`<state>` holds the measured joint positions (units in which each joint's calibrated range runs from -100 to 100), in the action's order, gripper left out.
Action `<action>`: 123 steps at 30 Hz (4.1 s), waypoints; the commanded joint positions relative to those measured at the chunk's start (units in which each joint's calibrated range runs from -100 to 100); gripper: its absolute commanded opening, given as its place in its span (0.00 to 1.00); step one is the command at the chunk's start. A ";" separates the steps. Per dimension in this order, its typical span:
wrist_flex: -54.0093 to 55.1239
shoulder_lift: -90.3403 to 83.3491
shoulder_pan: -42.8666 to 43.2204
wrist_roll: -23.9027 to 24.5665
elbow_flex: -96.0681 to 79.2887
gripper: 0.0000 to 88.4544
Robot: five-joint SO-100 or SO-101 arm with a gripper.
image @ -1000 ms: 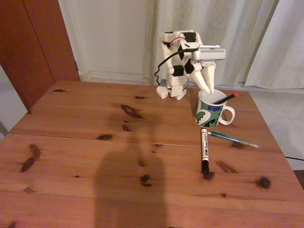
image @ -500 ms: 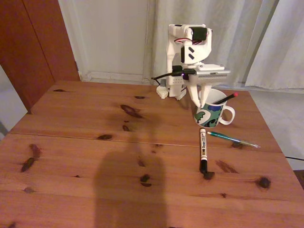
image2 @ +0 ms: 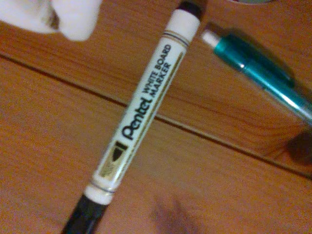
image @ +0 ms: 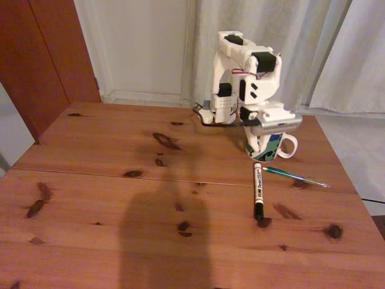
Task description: Clean up the desk and place the pens and markers into the cup
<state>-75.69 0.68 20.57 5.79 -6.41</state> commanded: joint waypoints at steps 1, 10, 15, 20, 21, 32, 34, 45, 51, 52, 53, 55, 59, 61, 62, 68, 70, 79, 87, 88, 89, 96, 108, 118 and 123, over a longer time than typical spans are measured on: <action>0.47 1.18 1.58 0.08 3.53 0.01; 0.55 4.99 3.27 0.24 2.99 0.01; 0.73 6.81 3.27 0.24 3.44 0.01; 6.49 8.55 2.87 1.97 2.62 0.01; 7.44 8.88 2.63 2.17 2.53 0.01; 10.36 10.12 3.11 7.67 2.90 0.01; 10.88 10.12 3.19 8.36 2.71 0.01; 10.96 10.53 3.27 9.40 2.62 0.03; 10.96 10.53 3.27 9.51 2.53 0.14; 10.96 10.70 3.27 9.51 2.53 0.14; 10.96 11.11 3.27 9.51 2.35 0.14; 10.96 12.69 3.19 9.51 2.26 0.14; 11.22 15.33 2.63 9.35 2.81 0.14; 13.29 15.83 2.55 9.35 2.08 0.14; 14.32 16.00 2.55 9.30 1.90 0.14; 15.35 16.08 3.11 9.04 0.55 0.14; 15.35 16.08 3.19 9.04 -0.71 0.14; 17.59 16.00 4.88 9.35 -7.11 0.14; 24.55 15.42 4.72 8.98 -14.51 0.13; 25.07 15.33 4.72 8.98 -14.78 0.13; 25.42 15.33 4.64 8.98 -14.87 0.13; 25.59 15.17 4.40 8.93 -14.87 0.01; 24.73 0.03 3.59 7.78 -21.09 0.01; 24.73 -14.62 4.16 6.31 -31.28 0.01; 24.73 -21.74 4.16 4.95 -36.51 0.01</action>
<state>-50.97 -15.08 24.68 11.70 -41.49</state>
